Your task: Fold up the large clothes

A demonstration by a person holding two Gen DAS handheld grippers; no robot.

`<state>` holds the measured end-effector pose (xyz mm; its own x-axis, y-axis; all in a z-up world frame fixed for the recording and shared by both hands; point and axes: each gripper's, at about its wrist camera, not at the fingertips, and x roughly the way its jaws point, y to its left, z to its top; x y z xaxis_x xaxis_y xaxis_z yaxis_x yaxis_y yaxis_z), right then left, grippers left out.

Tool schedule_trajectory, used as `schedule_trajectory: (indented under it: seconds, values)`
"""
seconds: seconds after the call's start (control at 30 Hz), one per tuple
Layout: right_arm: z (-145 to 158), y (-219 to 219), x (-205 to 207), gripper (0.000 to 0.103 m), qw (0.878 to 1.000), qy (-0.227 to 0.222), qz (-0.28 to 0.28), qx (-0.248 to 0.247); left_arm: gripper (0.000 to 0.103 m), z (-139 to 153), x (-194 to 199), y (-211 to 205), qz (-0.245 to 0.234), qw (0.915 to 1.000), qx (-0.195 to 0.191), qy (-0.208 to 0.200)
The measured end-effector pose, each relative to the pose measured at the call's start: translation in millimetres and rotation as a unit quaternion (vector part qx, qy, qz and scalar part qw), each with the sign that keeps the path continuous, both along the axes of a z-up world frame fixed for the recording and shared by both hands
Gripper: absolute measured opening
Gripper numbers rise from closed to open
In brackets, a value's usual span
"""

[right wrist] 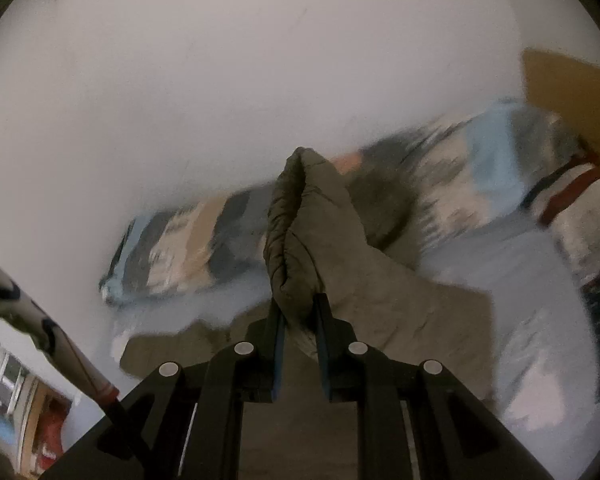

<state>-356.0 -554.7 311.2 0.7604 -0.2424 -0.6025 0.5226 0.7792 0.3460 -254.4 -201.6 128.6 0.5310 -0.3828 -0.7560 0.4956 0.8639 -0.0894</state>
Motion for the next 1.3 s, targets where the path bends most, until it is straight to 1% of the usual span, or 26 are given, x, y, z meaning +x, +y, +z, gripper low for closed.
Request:
schedule_trajectory:
  seconds: [0.03, 0.13, 0.27, 0.3, 0.4, 0.53, 0.57, 0.6, 0.67, 0.7, 0.73, 0.77, 0.8, 0.83, 0.87, 0.93, 1.03, 1.1, 1.17, 1.23, 1.3]
  values:
    - [-9.3, 8.3, 12.6, 0.016, 1.0, 0.009, 0.006, 0.001, 0.102, -0.3, 1.1, 1.0, 0.002, 1.0, -0.001, 0.002]
    - [-53.5, 32.3, 51.2, 0.015, 0.999, 0.04, 0.03, 0.008, 0.102, 0.3, 4.0, 3.3, 0.006, 0.9999, -0.006, 0.006]
    - [-119.9, 60.2, 94.5, 0.016, 0.995, 0.086, 0.05, 0.031, 0.102, -0.4, 3.5, 2.8, 0.009, 0.9999, -0.006, 0.007]
    - [-136.2, 64.9, 100.6, 0.016, 0.993, 0.097, 0.053, 0.035, 0.102, -0.9, 4.3, 2.9, 0.01, 0.9999, -0.007, 0.01]
    - [-172.0, 73.7, 118.6, 0.016, 0.99, 0.113, 0.065, 0.048, 0.102, -2.2, 5.5, 1.3, 0.01, 0.9998, -0.007, 0.013]
    - [-205.5, 84.5, 129.4, 0.017, 0.986, 0.133, 0.079, 0.056, 0.102, -2.7, 5.1, -2.2, 0.009, 0.9998, -0.006, 0.015]
    - [-213.3, 86.9, 131.7, 0.019, 0.985, 0.14, 0.082, 0.056, 0.102, -3.1, 5.2, -3.6, 0.007, 0.9999, -0.004, 0.014]
    - [-216.8, 90.4, 133.6, 0.02, 0.984, 0.146, 0.085, 0.057, 0.102, -3.1, 4.9, -4.9, 0.006, 0.9999, -0.003, 0.014]
    - [-229.0, 90.8, 135.5, 0.029, 0.979, 0.158, 0.102, 0.082, 0.102, -3.9, 4.8, -6.9, 0.004, 0.9999, -0.002, 0.013]
    - [-230.4, 90.0, 133.6, 0.031, 0.978, 0.157, 0.106, 0.09, 0.102, -4.1, 5.1, -7.8, 0.005, 0.9999, -0.002, 0.013]
    - [-228.1, 89.0, 129.2, 0.039, 0.978, 0.148, 0.112, 0.096, 0.102, -4.8, 6.2, -8.0, 0.006, 0.9999, -0.002, 0.013]
    - [-225.2, 89.5, 125.5, 0.052, 0.978, 0.139, 0.12, 0.099, 0.102, -5.5, 6.8, -8.7, 0.006, 0.9999, -0.002, 0.015]
    - [-219.3, 87.1, 119.7, 0.06, 0.978, 0.129, 0.127, 0.099, 0.102, -6.9, 7.7, -10.1, 0.007, 0.9998, -0.001, 0.018]
    - [-211.6, 82.8, 111.9, 0.071, 0.98, 0.12, 0.129, 0.093, 0.102, -7.7, 7.9, -11.0, 0.008, 0.9998, -0.001, 0.019]
    - [-205.0, 78.1, 102.9, 0.074, 0.982, 0.111, 0.128, 0.087, 0.102, -9.0, 8.4, -12.7, 0.008, 0.9997, 0.0, 0.022]
    - [-191.5, 63.5, 88.4, 0.074, 0.985, 0.097, 0.119, 0.077, 0.102, -10.9, 7.8, -16.5, 0.007, 0.9997, 0.003, 0.024]
    - [-176.4, 23.0, 58.5, 0.074, 0.992, 0.093, 0.068, 0.06, 0.102, -13.0, 6.2, -21.5, 0.004, 0.9996, 0.006, 0.026]
    - [-176.9, -10.4, 43.0, 0.074, 0.992, 0.124, 0.01, 0.029, 0.102, -13.5, 5.2, -24.6, 0.001, 0.9996, 0.006, 0.026]
    - [-187.3, -42.0, 28.1, 0.074, 0.986, 0.16, -0.038, 0.013, 0.102, -15.1, 4.6, -28.7, -0.002, 0.9997, 0.011, 0.021]
    - [-200.8, -68.9, 14.1, 0.074, 0.979, 0.191, -0.074, 0.01, 0.102, -19.1, 5.7, -35.1, -0.005, 0.9996, 0.019, 0.02]
    - [-218.3, -92.0, 0.0, 0.074, 0.972, 0.211, -0.102, 0.018, 0.102, -28.3, 8.9, -44.0, -0.006, 0.9991, 0.029, 0.03]
